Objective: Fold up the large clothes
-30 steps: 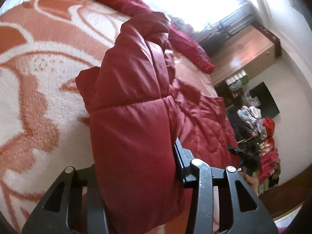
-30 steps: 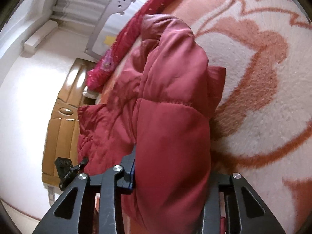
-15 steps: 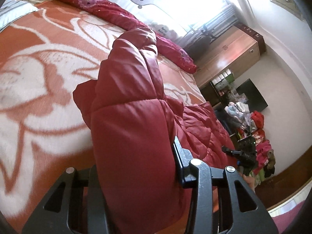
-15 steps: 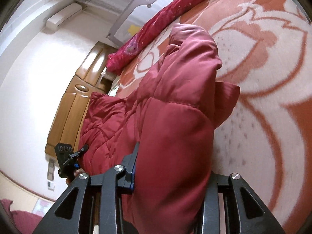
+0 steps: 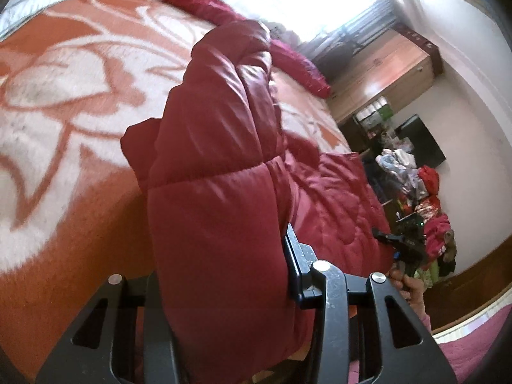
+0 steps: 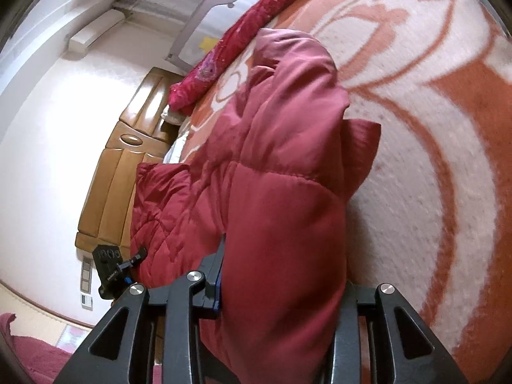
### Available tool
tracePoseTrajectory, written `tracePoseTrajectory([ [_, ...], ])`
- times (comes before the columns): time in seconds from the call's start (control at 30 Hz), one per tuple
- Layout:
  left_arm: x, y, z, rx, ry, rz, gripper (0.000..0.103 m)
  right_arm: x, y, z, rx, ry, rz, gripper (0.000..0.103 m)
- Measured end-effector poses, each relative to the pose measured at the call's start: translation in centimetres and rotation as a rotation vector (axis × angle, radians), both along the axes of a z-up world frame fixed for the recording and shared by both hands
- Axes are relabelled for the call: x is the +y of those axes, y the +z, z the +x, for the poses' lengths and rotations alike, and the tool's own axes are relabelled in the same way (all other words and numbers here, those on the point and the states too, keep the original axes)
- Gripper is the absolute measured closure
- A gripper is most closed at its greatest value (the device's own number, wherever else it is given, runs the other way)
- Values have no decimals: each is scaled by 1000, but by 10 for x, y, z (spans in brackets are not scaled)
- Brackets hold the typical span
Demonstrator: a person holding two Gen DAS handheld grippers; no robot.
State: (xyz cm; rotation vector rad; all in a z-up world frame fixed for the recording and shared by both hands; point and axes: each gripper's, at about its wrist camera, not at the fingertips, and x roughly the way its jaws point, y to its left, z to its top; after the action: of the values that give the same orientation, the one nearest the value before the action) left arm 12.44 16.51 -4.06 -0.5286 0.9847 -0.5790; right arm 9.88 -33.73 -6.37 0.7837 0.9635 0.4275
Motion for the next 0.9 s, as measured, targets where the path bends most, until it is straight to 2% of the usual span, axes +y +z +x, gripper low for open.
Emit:
tracePoseTrajectory([
  [0.13,4,-19,-2,40,28,19,63,-3,-15,2,35,-29,-8,64],
  [0.33,-3,-33,-2,39,46,77,55,3,-24,3,37,-38,-55,57],
  [0.7,-15,-44,-2,27,80,155,38,13,-33,2,42,-84,-123,40],
  [0.9,-11,-45,-3,41,105,148,30,19,-28,0,47,-104,-199,29],
])
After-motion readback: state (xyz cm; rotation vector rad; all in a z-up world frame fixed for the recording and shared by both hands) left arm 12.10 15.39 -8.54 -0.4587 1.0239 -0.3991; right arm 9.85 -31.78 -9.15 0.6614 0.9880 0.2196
